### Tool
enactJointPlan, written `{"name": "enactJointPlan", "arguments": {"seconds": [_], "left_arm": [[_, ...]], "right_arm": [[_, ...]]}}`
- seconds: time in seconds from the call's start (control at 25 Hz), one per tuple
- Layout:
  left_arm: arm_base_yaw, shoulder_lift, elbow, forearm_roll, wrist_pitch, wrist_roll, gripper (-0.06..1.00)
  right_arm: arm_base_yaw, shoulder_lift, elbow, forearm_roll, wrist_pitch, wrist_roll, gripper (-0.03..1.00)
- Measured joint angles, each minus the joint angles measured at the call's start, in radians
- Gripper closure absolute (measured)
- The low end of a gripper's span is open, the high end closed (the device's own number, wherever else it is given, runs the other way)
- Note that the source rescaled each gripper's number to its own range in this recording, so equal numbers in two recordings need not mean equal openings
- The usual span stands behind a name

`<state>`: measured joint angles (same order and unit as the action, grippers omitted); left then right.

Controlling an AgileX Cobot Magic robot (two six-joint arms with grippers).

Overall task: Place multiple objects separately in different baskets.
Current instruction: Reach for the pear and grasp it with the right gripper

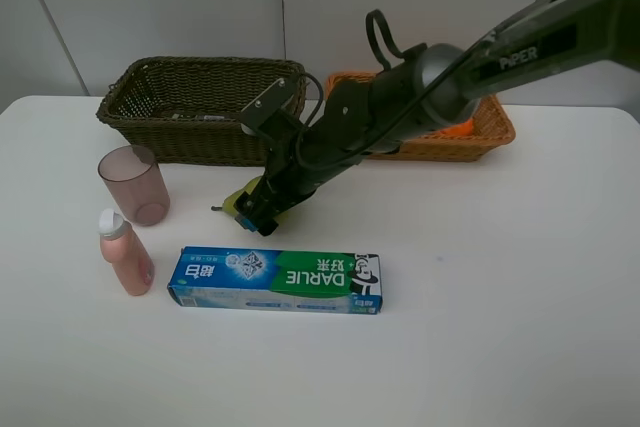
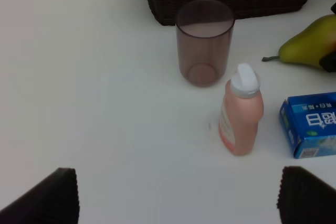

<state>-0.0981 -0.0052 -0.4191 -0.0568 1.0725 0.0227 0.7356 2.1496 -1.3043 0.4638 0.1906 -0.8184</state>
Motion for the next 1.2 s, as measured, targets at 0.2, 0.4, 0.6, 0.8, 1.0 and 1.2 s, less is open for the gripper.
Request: {"name": "enactJointPlan", "arguments": {"seconds": [0.2,0.4,0.6,0.8,1.0,1.2], "left_arm": [[0.0,0.0,0.0,0.0,0.0,0.0,-0.05],[0.0,0.0,0.0,0.0,0.0,0.0,-0.05],[0.0,0.0,0.0,0.0,0.0,0.0,-0.05],[0.0,0.0,0.0,0.0,0.0,0.0,-0.05],[0.0,0.0,0.0,0.0,0.0,0.0,-0.05],[0.0,0.0,0.0,0.0,0.0,0.0,-0.05]], "right_arm": [[0.0,0.0,0.0,0.012,-0.01,0.0,-0.03],[0.0,0.0,0.0,0.022,-0.025,0.0,0.06],[0.006,0.0,0.0,0.03,-0.025,0.0,0.46],[0.009,0.0,0.0,0.079,-0.023,0.0,0.46],[0.009,0.0,0.0,0.085,-0.024,0.0,0.46],[0.009,0.0,0.0,0.085,-0.024,0.0,0.46]]}}
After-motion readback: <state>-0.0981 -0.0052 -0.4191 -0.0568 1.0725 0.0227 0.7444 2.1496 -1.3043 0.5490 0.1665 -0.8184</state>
